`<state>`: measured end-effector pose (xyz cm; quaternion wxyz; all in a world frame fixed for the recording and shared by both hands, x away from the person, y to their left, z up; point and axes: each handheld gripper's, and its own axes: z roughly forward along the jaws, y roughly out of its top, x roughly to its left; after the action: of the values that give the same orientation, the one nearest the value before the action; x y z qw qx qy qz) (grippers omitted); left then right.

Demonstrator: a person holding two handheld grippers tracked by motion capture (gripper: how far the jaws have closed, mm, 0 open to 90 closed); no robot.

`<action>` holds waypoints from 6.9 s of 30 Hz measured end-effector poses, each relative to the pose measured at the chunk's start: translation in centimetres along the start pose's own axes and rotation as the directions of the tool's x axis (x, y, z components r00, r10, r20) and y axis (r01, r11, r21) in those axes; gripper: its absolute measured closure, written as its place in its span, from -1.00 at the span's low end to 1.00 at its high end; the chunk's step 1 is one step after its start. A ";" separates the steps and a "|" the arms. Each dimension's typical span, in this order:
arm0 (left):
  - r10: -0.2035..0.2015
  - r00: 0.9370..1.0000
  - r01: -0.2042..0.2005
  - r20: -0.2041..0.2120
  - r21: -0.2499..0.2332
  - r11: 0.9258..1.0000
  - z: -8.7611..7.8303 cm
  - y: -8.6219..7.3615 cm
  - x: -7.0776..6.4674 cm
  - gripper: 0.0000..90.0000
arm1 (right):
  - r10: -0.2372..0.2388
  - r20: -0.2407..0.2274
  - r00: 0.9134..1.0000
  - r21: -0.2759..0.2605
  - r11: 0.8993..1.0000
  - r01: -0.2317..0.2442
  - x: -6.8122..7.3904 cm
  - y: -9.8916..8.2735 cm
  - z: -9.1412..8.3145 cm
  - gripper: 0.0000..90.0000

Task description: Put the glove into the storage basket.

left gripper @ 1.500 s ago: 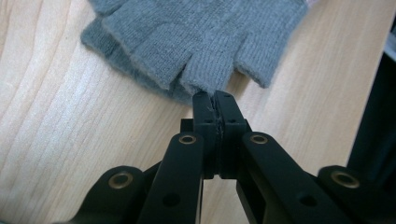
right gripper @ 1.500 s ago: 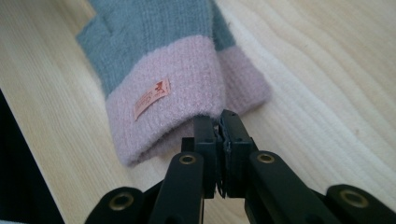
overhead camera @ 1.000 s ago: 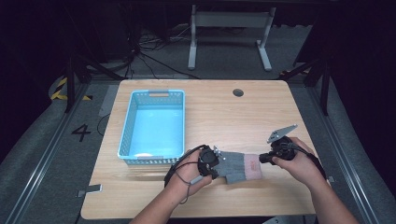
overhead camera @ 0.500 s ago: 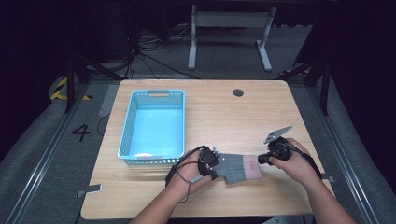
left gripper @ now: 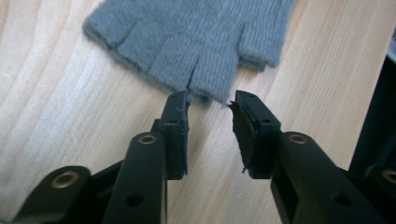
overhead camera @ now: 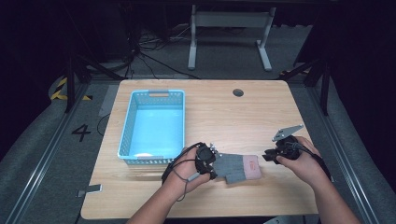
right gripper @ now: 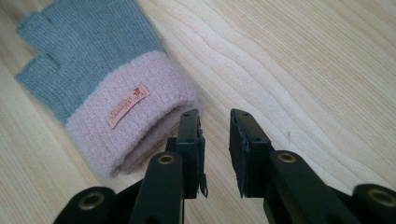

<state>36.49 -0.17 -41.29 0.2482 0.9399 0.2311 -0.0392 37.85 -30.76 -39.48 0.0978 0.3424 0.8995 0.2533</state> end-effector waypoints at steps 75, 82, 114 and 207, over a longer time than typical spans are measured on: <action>0.170 0.980 -0.172 -0.103 -0.010 0.985 6.5 5.9 -1.6 -0.35 | 0.187 -0.001 0.982 -0.081 0.979 -0.186 -1.3 -4.3 -2.7 0.28; 0.155 0.984 -0.157 -0.091 -0.015 0.988 6.1 5.8 -1.9 0.35 | 0.162 -0.002 0.987 -0.092 0.983 -0.161 -0.7 -3.8 -3.0 0.32; 0.150 0.987 -0.155 -0.063 -0.078 0.985 -1.2 4.1 -1.0 0.53 | 0.159 -0.033 0.987 -0.083 0.983 -0.161 -2.4 -2.5 -1.7 0.33; -0.023 0.963 -0.002 -0.270 -0.089 0.996 -13.9 -3.9 17.4 0.52 | 0.217 -0.020 0.976 -0.064 0.974 -0.218 -2.6 -4.0 -0.7 0.27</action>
<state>49.60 16.79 -34.14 0.2556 0.9233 0.2693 0.0985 37.24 -35.31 -40.96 0.0749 0.4338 0.8483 0.2943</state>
